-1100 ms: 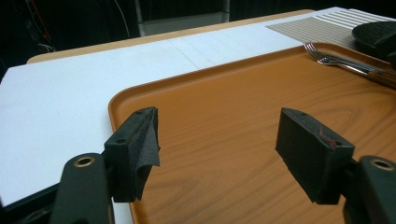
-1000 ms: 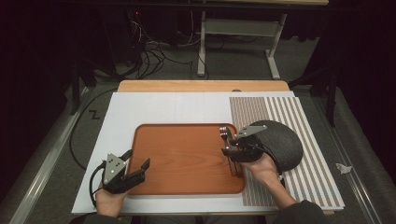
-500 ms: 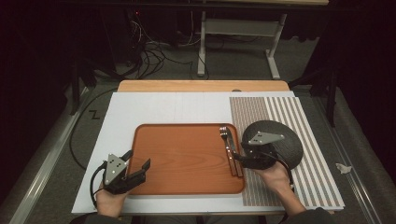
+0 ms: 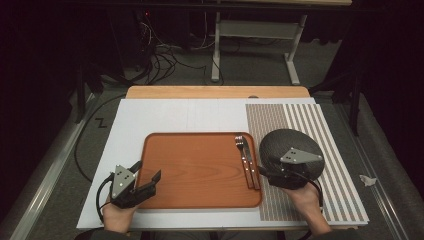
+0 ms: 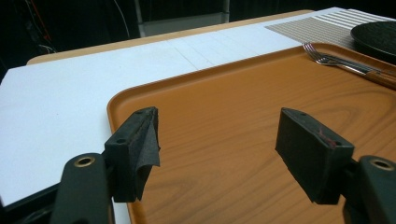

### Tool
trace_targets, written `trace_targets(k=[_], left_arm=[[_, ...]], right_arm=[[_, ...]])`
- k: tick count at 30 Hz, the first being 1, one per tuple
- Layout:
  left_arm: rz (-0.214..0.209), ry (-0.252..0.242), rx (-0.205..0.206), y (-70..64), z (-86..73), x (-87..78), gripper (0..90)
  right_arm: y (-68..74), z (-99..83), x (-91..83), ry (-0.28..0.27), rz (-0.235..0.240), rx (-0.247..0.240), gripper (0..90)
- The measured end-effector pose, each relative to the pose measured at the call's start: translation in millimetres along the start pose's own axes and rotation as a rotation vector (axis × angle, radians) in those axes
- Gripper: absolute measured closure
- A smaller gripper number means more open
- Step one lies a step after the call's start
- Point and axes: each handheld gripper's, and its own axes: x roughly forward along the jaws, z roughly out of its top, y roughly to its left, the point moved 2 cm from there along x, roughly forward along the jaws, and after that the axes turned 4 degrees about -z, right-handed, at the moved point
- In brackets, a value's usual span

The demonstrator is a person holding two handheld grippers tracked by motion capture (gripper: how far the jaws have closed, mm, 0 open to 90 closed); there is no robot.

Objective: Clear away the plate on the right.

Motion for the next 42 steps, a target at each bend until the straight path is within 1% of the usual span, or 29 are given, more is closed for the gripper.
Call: trace_targets(k=[1, 5, 6, 7, 9, 10, 13, 16, 18, 22, 24, 28, 31, 37, 42], left_arm=[[0.000, -0.001, -0.001, 0.1, 0.0, 0.0, 30.0], [0.002, -0.003, -0.002, 0.2, 0.2, -0.2, 29.9], [0.005, -0.002, 0.001, 0.3, 0.2, -0.4, 29.8], [0.005, -0.003, 0.000, 0.3, 0.3, -0.6, 29.8], [0.006, -0.006, 0.000, 0.4, 0.3, -0.9, 29.8], [0.006, -0.005, 0.000, 0.5, 0.3, -1.0, 29.8], [0.005, -0.005, 0.000, 0.2, 0.4, -0.8, 29.8], [0.005, -0.004, 0.000, 0.4, 0.3, -0.7, 29.8], [0.008, -0.002, 0.000, 0.5, 0.4, -0.5, 29.8], [0.013, -0.005, 0.000, 0.0, 0.6, -1.0, 29.6], [0.014, -0.004, 0.002, -0.1, 0.5, -1.2, 29.6], [0.012, -0.004, 0.000, -0.1, 0.5, -0.9, 29.6], [0.012, -0.003, 0.003, -0.3, 0.5, -1.3, 29.6], [0.010, -0.005, -0.001, -0.2, 0.6, -1.8, 29.6], [0.008, -0.003, -0.002, -0.1, 0.7, -0.8, 29.6]], right_arm=[[-1.9, -3.1, -3.0, -0.007, -0.006, 0.010, 43.4], [-7.0, -11.1, -11.2, -0.021, -0.047, 0.008, 42.0], [-7.7, -13.1, -12.8, -0.017, -0.068, 0.001, 41.1], [-8.3, -15.7, -14.8, -0.017, -0.104, -0.014, 41.4], [-9.1, -19.2, -17.7, -0.012, -0.138, -0.034, 41.8], [-9.5, -20.7, -18.5, -0.009, -0.144, -0.033, 42.1], [-12.6, -27.6, -20.8, 0.006, -0.145, -0.019, 42.2], [-15.5, -31.5, -24.3, 0.008, -0.148, -0.007, 42.0], [-16.9, -34.0, -26.5, 0.010, -0.141, 0.007, 41.7], [-16.7, -40.5, -29.7, 0.026, -0.133, 0.009, 41.7], [-15.3, -43.0, -30.7, 0.033, -0.135, -0.004, 42.2], [-10.9, -47.7, -31.5, 0.047, -0.151, -0.041, 46.2], [-8.4, -49.8, -30.5, 0.059, -0.148, -0.060, 48.5], [-2.8, -51.0, -25.5, 0.100, -0.160, -0.121, 48.9], [-1.2, -51.1, -20.8, 0.117, -0.155, -0.145, 49.1]])
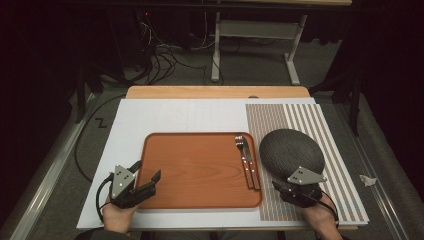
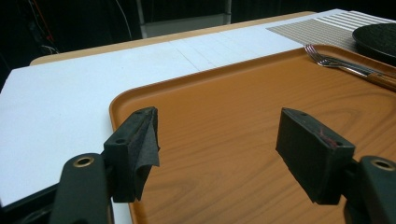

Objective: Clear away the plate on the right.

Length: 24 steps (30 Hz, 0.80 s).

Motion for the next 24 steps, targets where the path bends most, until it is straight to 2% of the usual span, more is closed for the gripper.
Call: trace_targets(k=[8, 20, 24], left_arm=[[-0.002, 0.001, 0.004, -0.8, -0.1, 0.0, 29.6], [-0.001, 0.003, 0.005, -0.9, -0.1, 0.3, 29.7], [-0.002, 0.003, 0.006, -1.0, -0.1, 0.3, 29.7]], right_arm=[[0.8, 0.5, 2.1, 0.017, -0.029, -0.024, 49.4], [6.2, 2.5, 5.9, 0.058, -0.101, -0.119, 49.7], [8.3, 2.7, 6.3, 0.056, -0.120, -0.156, 53.7]])
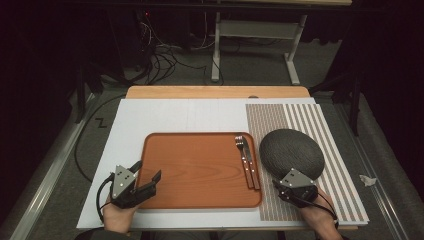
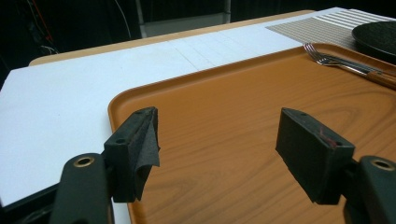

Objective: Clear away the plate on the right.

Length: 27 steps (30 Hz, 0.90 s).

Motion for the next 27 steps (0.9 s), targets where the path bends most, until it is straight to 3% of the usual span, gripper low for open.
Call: trace_targets(k=[7, 24, 27], left_arm=[[0.001, 0.000, -0.002, 0.5, 0.1, 0.0, 29.7], [-0.003, 0.002, -0.003, 0.2, 0.2, 0.1, 29.6], [-0.003, 0.000, -0.002, 0.4, 0.1, -0.2, 29.6]], right_arm=[[5.6, 2.5, 0.5, 0.000, -0.051, -0.084, 55.4], [8.9, 7.2, 2.1, 0.033, -0.101, -0.120, 54.0], [9.0, 9.3, 4.8, 0.043, -0.127, -0.135, 54.6]])
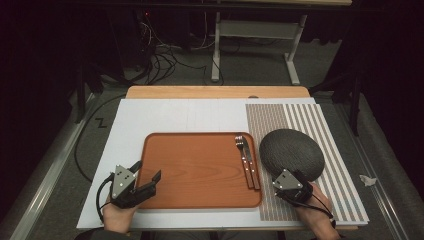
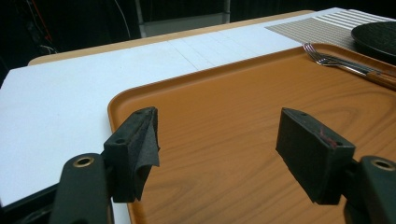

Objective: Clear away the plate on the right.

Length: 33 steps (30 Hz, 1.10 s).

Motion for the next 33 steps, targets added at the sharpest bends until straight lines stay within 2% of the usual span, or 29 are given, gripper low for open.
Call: trace_targets(k=[5, 9, 13, 17, 21, 27, 33], left_arm=[[0.000, 0.003, 0.002, 0.0, -0.1, 0.2, 29.6], [0.001, 0.008, 0.004, 0.0, -0.3, 1.0, 29.6], [0.003, 0.006, 0.001, 0.2, -0.3, 0.8, 29.6], [0.002, 0.010, -0.002, -0.1, -0.3, 1.4, 29.4], [0.000, 0.011, -0.015, 0.6, -0.6, 0.9, 28.6], [0.001, 0.005, -0.013, 0.3, -0.5, 0.9, 28.9], [0.002, 0.010, -0.015, 0.5, -0.5, 0.9, 28.6]], right_arm=[[4.4, 3.0, 1.3, 0.011, -0.044, -0.045, 57.1], [8.0, 4.8, 2.2, 0.019, -0.095, -0.116, 57.1], [9.4, 6.2, 4.0, 0.026, -0.117, -0.129, 57.1], [12.3, 8.0, 6.2, 0.033, -0.154, -0.176, 59.9], [13.8, 8.5, 7.3, 0.039, -0.165, -0.171, 62.0], [19.5, 10.9, 10.9, 0.053, -0.208, -0.226, 67.0], [20.2, 11.3, 12.5, 0.055, -0.224, -0.232, 67.0]])
